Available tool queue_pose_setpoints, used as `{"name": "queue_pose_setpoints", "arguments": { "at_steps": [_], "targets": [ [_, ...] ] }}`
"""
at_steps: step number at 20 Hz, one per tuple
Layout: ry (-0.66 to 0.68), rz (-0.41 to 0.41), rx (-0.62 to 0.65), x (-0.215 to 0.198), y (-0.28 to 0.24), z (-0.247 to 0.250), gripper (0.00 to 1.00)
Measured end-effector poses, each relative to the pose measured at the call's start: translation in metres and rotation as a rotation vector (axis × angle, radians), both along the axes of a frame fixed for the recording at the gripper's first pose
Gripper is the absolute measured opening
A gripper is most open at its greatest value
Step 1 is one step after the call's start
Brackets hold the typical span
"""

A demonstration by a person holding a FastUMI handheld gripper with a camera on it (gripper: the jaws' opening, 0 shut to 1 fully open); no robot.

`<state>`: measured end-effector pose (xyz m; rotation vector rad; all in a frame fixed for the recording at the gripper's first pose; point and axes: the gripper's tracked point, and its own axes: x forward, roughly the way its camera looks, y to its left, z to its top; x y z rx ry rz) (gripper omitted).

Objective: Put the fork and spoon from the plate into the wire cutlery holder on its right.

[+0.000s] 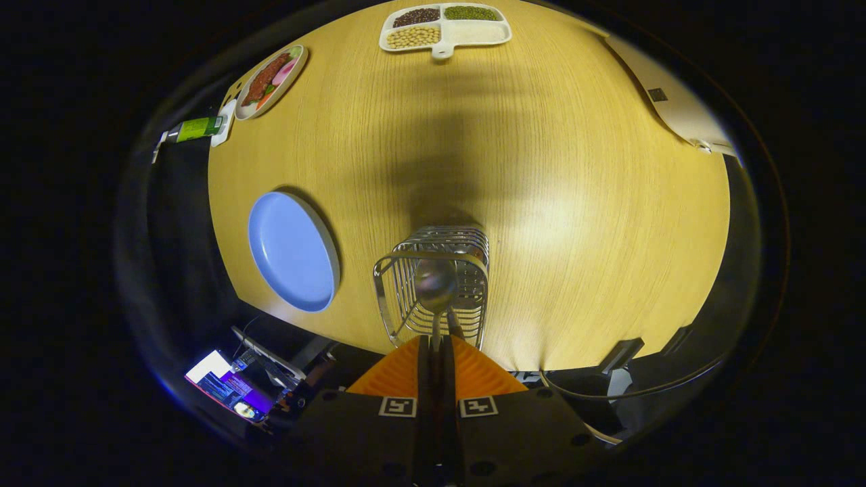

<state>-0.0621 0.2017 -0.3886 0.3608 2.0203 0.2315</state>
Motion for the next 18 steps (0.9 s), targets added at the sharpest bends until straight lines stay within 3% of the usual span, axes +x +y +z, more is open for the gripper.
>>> {"name": "queue_pose_setpoints", "arguments": {
  "at_steps": [5,8,10,17,18],
  "targets": [
    [-0.009,-0.034,0.005,0.005,0.005,-0.012,0.10],
    [-0.087,-0.070,0.023,0.016,0.004,-0.009,0.14],
    [-0.153,-0.094,0.046,0.023,0.001,-0.001,0.30],
    [-0.599,-0.189,0.106,0.050,-0.020,0.052,0.57],
    [-0.655,-0.193,0.111,0.052,-0.023,0.061,0.65]
  ]
}}
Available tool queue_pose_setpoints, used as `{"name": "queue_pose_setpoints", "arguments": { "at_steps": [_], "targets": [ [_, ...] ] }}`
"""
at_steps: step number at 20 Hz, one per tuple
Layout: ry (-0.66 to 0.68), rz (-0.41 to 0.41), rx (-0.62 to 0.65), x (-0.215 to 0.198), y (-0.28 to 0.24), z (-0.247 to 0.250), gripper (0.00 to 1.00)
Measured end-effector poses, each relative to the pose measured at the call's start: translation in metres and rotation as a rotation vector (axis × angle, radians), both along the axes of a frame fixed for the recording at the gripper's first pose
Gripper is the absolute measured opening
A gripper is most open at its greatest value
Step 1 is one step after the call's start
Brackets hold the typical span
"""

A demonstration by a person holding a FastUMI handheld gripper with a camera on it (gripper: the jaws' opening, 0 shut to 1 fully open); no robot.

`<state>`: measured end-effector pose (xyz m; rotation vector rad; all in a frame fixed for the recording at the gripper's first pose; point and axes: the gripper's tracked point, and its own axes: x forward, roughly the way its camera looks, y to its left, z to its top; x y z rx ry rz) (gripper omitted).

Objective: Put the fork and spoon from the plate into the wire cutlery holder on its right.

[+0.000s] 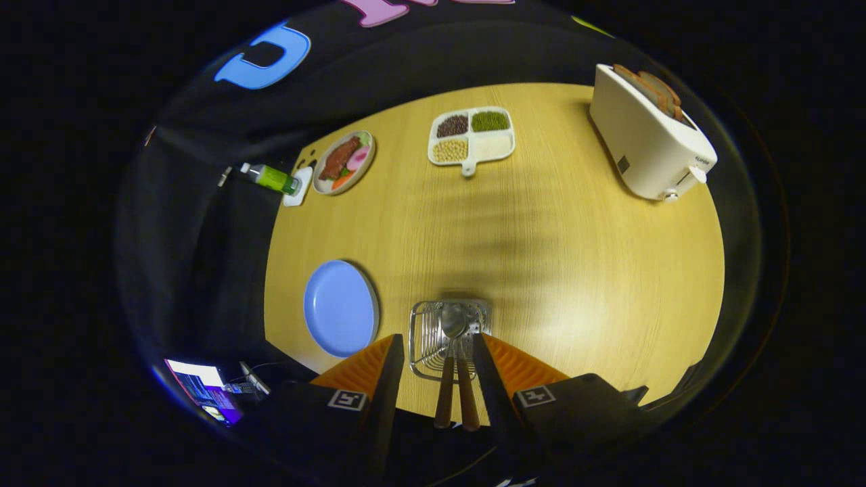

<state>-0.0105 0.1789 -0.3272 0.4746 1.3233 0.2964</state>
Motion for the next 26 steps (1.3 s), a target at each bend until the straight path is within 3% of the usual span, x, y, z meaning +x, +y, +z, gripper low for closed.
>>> {"name": "queue_pose_setpoints", "arguments": {
  "at_steps": [1,2,4,9,17,26],
  "targets": [
    [-0.068,-0.008,-0.007,0.004,-0.005,0.009,0.70],
    [-0.131,-0.011,-0.020,0.006,-0.009,0.019,0.85],
    [-0.252,-0.023,-0.039,0.009,-0.023,0.039,0.97],
    [-0.553,-0.030,-0.083,0.016,-0.064,0.116,0.99],
    [-0.929,-0.077,-0.084,0.025,-0.119,0.218,0.99],
    [-1.084,-0.073,-0.113,0.000,-0.144,0.242,0.99]
  ]
}}
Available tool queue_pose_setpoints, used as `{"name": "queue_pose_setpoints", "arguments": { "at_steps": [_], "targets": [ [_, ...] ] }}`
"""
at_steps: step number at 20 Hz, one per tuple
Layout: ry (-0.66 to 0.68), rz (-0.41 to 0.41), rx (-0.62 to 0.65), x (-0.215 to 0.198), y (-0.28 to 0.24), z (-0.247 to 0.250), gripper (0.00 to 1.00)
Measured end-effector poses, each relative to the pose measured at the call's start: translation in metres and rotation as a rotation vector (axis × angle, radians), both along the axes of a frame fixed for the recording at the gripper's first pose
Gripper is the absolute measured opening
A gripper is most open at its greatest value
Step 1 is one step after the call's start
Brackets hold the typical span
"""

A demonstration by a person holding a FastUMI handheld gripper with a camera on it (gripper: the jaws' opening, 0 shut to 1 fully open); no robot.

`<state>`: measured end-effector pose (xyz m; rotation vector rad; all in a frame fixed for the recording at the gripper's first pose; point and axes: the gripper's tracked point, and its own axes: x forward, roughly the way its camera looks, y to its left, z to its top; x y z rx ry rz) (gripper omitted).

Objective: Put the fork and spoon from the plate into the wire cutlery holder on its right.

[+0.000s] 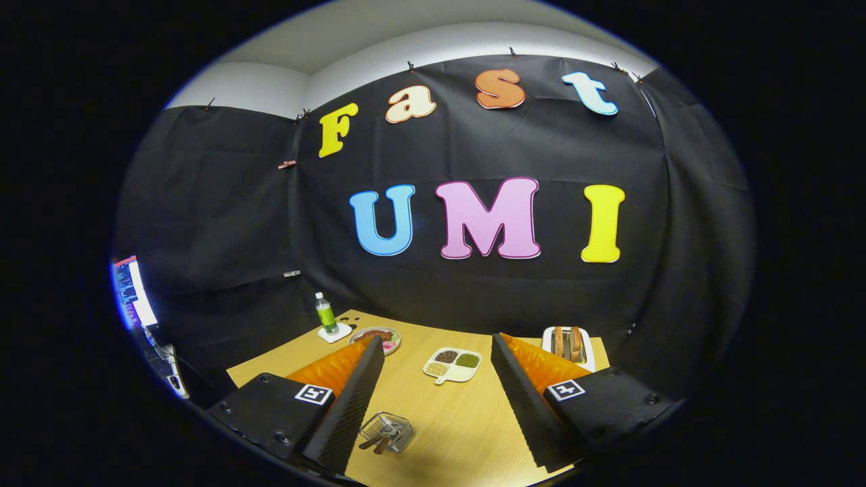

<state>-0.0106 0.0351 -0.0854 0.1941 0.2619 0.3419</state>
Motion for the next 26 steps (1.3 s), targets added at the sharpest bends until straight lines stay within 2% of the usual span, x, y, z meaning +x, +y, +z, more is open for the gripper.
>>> {"name": "queue_pose_setpoints", "arguments": {
  "at_steps": [4,19,26],
  "targets": [
    [-0.034,0.030,-0.005,-0.006,0.009,0.005,0.99],
    [-0.016,0.082,-0.060,-0.010,0.029,-0.013,0.99],
    [-0.001,0.069,-0.055,0.000,0.027,-0.017,0.99]
  ]
}}
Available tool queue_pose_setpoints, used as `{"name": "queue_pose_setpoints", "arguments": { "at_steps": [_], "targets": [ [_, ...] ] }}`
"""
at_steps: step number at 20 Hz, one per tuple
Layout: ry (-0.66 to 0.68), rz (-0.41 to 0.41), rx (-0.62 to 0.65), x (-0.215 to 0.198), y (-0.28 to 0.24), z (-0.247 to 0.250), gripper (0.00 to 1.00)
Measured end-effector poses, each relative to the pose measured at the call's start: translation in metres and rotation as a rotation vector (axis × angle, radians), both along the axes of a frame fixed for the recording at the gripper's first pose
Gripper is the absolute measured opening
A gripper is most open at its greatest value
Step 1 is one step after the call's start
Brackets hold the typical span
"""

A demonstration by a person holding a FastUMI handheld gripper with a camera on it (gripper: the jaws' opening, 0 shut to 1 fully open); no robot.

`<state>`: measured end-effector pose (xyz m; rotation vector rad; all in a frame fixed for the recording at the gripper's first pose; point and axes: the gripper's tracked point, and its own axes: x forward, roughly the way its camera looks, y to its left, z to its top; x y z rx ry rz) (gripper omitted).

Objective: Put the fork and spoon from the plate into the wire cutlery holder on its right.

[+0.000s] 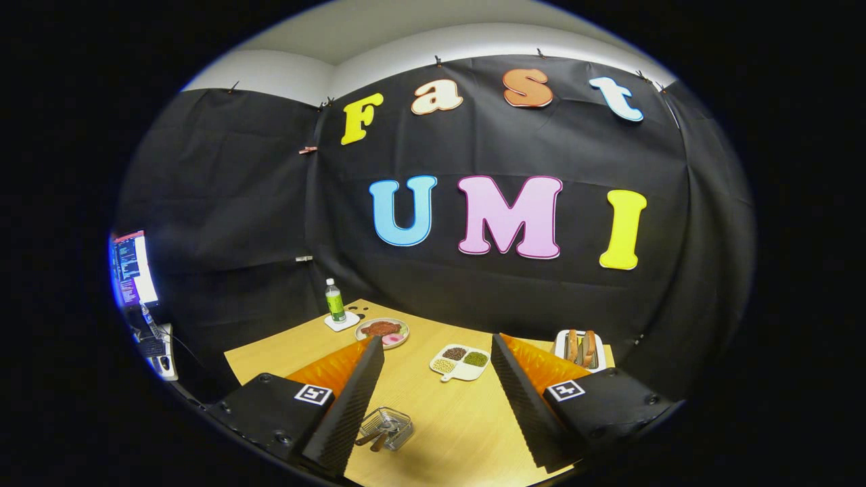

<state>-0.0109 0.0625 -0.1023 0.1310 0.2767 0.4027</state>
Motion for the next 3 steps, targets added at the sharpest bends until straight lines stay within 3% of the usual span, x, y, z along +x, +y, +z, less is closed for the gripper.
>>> {"name": "queue_pose_setpoints", "arguments": {
  "at_steps": [3],
  "targets": [
    [0.005,-0.005,-0.005,0.0014,-0.0014,-0.0027,0.99]
  ]
}}
